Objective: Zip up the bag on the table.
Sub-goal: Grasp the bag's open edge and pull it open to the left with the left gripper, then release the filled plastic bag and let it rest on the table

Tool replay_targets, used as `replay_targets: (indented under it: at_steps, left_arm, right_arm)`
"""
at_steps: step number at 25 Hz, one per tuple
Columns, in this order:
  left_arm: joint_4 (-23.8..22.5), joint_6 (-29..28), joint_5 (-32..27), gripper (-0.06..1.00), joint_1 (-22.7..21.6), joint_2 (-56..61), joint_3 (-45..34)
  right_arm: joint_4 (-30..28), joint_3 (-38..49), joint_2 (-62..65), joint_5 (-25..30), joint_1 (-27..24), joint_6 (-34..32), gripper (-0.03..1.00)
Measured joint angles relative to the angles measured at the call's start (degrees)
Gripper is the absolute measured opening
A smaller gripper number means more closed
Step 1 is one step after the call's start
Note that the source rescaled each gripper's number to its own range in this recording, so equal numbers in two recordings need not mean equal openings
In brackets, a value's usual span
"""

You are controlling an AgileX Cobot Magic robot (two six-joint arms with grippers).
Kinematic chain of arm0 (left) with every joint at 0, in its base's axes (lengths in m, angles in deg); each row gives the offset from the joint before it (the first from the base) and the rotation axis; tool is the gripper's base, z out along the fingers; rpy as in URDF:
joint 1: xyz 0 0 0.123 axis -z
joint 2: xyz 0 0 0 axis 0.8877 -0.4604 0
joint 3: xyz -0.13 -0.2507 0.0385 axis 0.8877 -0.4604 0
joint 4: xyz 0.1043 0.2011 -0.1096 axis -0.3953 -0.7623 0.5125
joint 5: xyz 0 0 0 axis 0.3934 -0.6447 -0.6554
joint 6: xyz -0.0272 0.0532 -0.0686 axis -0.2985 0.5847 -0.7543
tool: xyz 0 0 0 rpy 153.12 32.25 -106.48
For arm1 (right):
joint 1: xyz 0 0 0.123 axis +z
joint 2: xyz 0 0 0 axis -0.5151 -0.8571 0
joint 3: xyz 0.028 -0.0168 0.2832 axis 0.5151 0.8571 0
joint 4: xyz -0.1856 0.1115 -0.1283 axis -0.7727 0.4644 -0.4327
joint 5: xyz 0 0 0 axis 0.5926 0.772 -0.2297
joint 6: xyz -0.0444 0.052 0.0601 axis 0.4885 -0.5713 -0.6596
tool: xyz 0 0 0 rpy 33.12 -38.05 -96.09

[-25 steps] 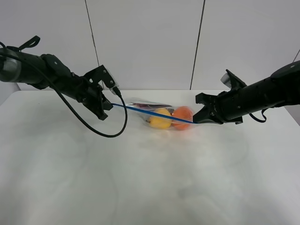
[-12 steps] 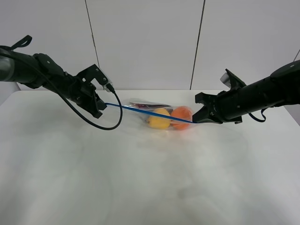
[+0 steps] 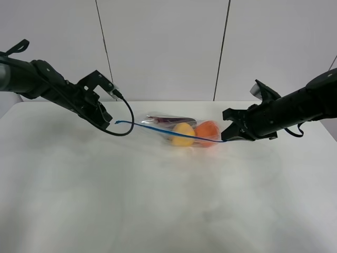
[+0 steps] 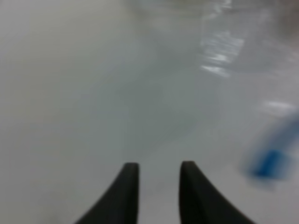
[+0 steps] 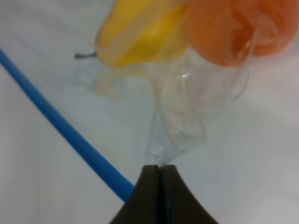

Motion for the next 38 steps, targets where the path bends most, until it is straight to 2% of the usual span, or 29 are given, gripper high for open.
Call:
replay_targets:
  at_steps: [3, 10, 14, 18, 26, 31, 34, 36, 38]
  left_arm:
    - [-0.09, -3.49, 0.13, 0.59, -0.17, 0.0, 0.0]
    - [-0.28, -6.27, -2.52, 0.65, -1.35, 0.0, 0.0]
    - [-0.28, -8.39, -4.22, 0.75, -2.61, 0.0, 0.0]
    - [-0.28, -14.84, -5.26, 0.84, -4.57, 0.0, 0.0]
    - [-0.28, -34.5, -9.16, 0.86, -11.27, 0.0, 0.0]
    - [-0.85, -37.08, -14.99, 0.87, -16.21, 0.0, 0.0]
    - [-5.58, -36.89, -18.26, 0.87, -18.05, 0.0, 0.0]
    - [-12.8, -39.82, -19.9, 0.86, -18.5, 0.0, 0.0]
    - [-22.24, -45.72, -21.03, 0.83, -18.55, 0.0, 0.0]
  right_arm:
    - [-0.27, 0.0, 0.0, -0.07, 0.0, 0.0, 0.0]
    - [-1.0, 0.0, 0.0, -0.07, 0.0, 0.0, 0.0]
    - [-1.66, 0.0, 0.0, -0.07, 0.0, 0.0, 0.0]
    - [-1.78, 0.0, 0.0, -0.17, 0.0, 0.0, 0.0]
    - [-2.2, 0.0, 0.0, -0.3, 0.0, 0.0, 0.0]
    - [-2.52, 0.0, 0.0, -0.4, 0.0, 0.05, 0.0]
    - [-3.18, 0.0, 0.0, -0.42, 0.0, 0.05, 0.0]
    - [-3.37, 0.0, 0.0, -0.47, 0.0, 0.05, 0.0]
    - [-3.37, 0.0, 0.0, -0.47, 0.0, 0.05, 0.0]
